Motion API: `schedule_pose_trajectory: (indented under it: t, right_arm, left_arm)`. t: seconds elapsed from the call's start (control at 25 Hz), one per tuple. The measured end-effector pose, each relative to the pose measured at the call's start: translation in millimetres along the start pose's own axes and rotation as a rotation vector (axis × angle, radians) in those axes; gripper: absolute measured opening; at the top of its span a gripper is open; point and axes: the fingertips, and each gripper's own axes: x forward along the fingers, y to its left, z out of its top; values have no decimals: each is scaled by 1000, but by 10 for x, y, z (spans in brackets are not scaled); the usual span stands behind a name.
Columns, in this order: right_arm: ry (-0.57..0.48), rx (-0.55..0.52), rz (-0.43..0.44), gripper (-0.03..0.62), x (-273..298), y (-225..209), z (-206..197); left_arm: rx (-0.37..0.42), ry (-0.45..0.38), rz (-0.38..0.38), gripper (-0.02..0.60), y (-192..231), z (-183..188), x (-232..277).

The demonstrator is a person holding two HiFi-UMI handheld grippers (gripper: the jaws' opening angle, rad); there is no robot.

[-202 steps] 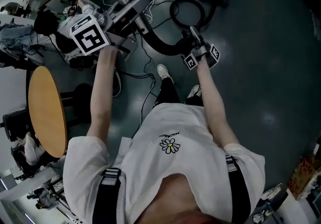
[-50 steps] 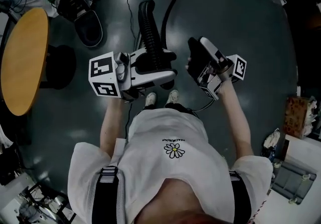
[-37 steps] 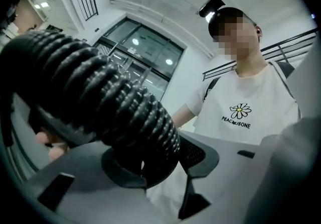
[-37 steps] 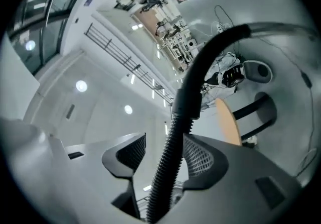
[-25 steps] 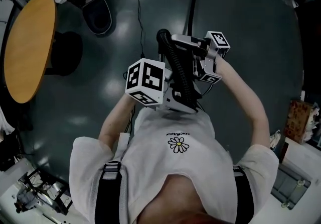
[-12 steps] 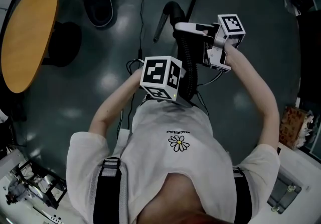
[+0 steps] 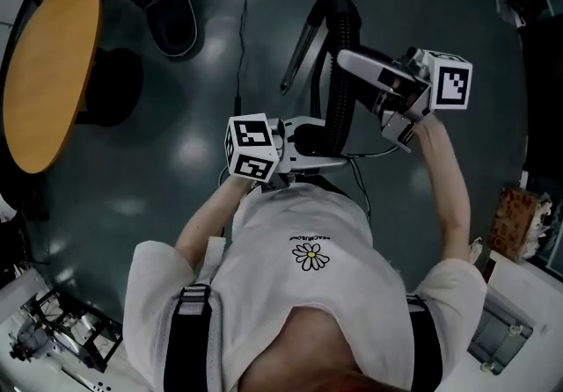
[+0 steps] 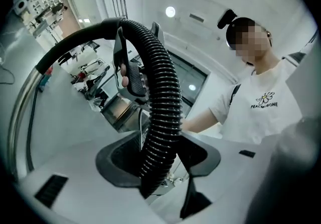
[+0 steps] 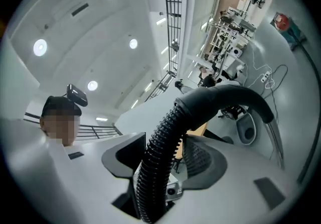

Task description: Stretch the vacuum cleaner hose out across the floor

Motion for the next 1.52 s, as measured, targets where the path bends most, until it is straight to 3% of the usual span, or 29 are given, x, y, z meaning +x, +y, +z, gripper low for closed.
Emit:
schedule_pose_trajectory:
  t: [0.16,0.24,0.32,0.36,0.44,0.48,0.52,0.56,0.6,0.68,0.8,0.92,1.04,1.16,1.36,1.52]
  right_arm:
    - [-57,-124,-19,216,-221,92,69]
    - [-71,-178,-27,216,-259,107,94]
    - [-114,-216,-11,216,-303,146,188]
    - [-148,-235,9,216,-358,191,259]
    - [-174,-293,42,216,-496,317,322]
    - [-146,-329,48,216,-526,387,265]
    - [-98,-361,50,216,-507,456,147]
    - [-40,-386,50,216,-447,516,-18]
    - [20,-408,48,216,-364,561,-207]
    - [111,-441,40,216,-226,586,-513]
    - [149,-442,30,216,-217,477,-645]
    - [159,-413,25,218,-291,349,-758]
    - [117,-358,43,218,-387,285,-793]
    - [124,-354,58,218,-395,277,-816]
    - [289,-436,37,218,-374,222,-1142]
    - [420,-532,17,218,-140,344,-1611]
  left_arm:
    - [-32,-61,17,206,41,88,-246]
    - [-23,-46,37,210,101,146,-380]
    - [-43,-92,-4,210,113,307,-521]
    - [-87,-200,-63,209,88,485,-670]
    - [-198,-547,-162,209,91,968,-1175]
    - [-247,-714,-162,209,177,1189,-1455]
    - [-287,-826,-138,209,298,1365,-1671]
    - [-312,-867,-108,209,406,1493,-1771]
    - [-324,-842,-84,209,478,1584,-1742]
    - [-366,-699,-60,209,582,1724,-1406]
    - [-526,-539,-96,210,765,1912,-764]
    - [-658,-418,-146,219,839,1817,-388]
    - [-803,-373,-161,219,973,1550,-312]
    - [-892,-340,-159,235,1040,1369,-227]
    - [-972,-354,-165,242,1121,1332,-108]
    - [-1011,-423,-188,249,1061,1280,-263]
